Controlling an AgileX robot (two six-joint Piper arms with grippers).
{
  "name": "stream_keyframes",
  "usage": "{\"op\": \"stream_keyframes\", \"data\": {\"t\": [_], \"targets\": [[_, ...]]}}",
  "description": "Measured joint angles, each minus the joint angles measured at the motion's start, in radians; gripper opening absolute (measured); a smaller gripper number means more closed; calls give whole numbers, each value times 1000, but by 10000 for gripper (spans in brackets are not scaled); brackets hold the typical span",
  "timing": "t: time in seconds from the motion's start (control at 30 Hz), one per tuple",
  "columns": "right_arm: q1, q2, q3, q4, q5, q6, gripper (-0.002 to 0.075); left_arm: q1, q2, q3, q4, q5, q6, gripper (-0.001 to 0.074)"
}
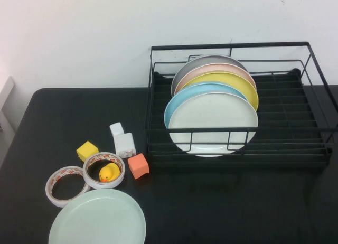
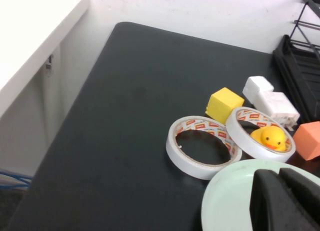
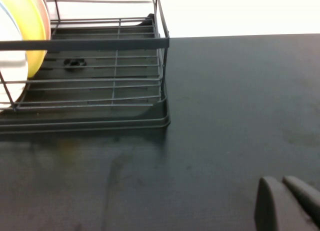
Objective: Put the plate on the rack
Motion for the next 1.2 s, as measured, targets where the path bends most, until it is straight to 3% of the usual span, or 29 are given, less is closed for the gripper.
{"op": "stream_keyframes", "data": {"t": [0.27, 0.4, 0.77, 0.9, 1.1, 1.2], "targets": [[0, 0, 0, 0, 0, 0, -2, 0, 0, 0, 10, -10, 0, -3], [0, 0, 0, 0, 0, 0, -2, 0, 0, 2, -72, -61, -8, -3], [0, 0, 0, 9, -2, 0, -2, 0, 0, 2, -869, -239, -296, -3], [0, 0, 6, 172, -46, 26, -2, 0, 0, 2, -947, -239, -237, -3], [0, 0, 9, 636, -125, 119, -2, 0, 0, 2, -981, -250, -204, -3], [0, 0, 9, 730, -135, 126, -2, 0, 0, 2, -1006, -250, -204, -3]]}}
